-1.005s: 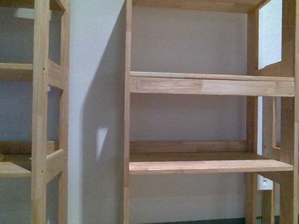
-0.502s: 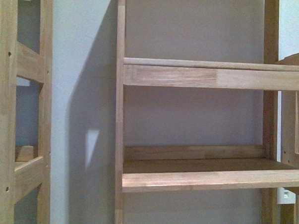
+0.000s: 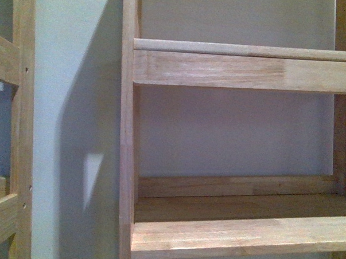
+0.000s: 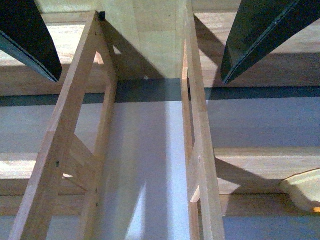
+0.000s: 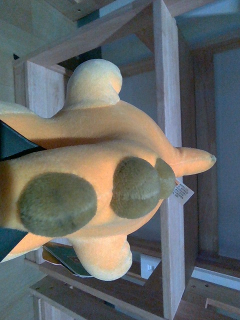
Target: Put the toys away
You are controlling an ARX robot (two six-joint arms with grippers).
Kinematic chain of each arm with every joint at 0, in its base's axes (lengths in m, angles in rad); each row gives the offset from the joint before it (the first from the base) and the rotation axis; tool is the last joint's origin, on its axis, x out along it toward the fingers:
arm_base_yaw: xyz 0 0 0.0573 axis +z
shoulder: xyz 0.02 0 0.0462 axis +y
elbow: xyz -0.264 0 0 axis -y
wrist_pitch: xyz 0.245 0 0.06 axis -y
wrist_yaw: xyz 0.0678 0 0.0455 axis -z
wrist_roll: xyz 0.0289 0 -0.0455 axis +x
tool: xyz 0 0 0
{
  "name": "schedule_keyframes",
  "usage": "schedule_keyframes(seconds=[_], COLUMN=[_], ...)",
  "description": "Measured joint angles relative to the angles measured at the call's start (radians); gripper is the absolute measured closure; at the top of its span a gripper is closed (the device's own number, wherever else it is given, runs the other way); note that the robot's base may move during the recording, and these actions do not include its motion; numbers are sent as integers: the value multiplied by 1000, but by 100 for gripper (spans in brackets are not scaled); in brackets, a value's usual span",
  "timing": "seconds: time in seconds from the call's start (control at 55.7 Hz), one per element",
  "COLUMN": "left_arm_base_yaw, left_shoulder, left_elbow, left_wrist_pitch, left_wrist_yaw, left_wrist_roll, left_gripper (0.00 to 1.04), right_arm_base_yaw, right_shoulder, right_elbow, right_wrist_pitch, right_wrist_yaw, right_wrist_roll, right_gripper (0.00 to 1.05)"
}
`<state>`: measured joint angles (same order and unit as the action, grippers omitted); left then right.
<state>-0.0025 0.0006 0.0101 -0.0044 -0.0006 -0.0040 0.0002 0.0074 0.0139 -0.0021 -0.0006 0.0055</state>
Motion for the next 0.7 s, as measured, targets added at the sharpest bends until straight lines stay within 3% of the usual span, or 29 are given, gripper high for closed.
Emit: schedule_keyframes(seconds=[0.215, 0.377, 0.7], left_arm_base_yaw=[0, 0, 0], left_shoulder=[0, 0, 0], left_elbow=[0, 0, 0], left_wrist_pitch=[0, 0, 0], left_wrist_yaw=[0, 0, 0], left_wrist_roll=[0, 0, 0], left_gripper=[6, 6, 6], right_arm_base_yaw=[0, 100, 226], right_shoulder=[0, 33, 174], right_elbow=[0, 2, 154], right_wrist_pitch=[0, 10, 111], right_wrist_yaw=[5, 276, 477], right_wrist_roll=[0, 91, 18], right_gripper=[98, 98, 98])
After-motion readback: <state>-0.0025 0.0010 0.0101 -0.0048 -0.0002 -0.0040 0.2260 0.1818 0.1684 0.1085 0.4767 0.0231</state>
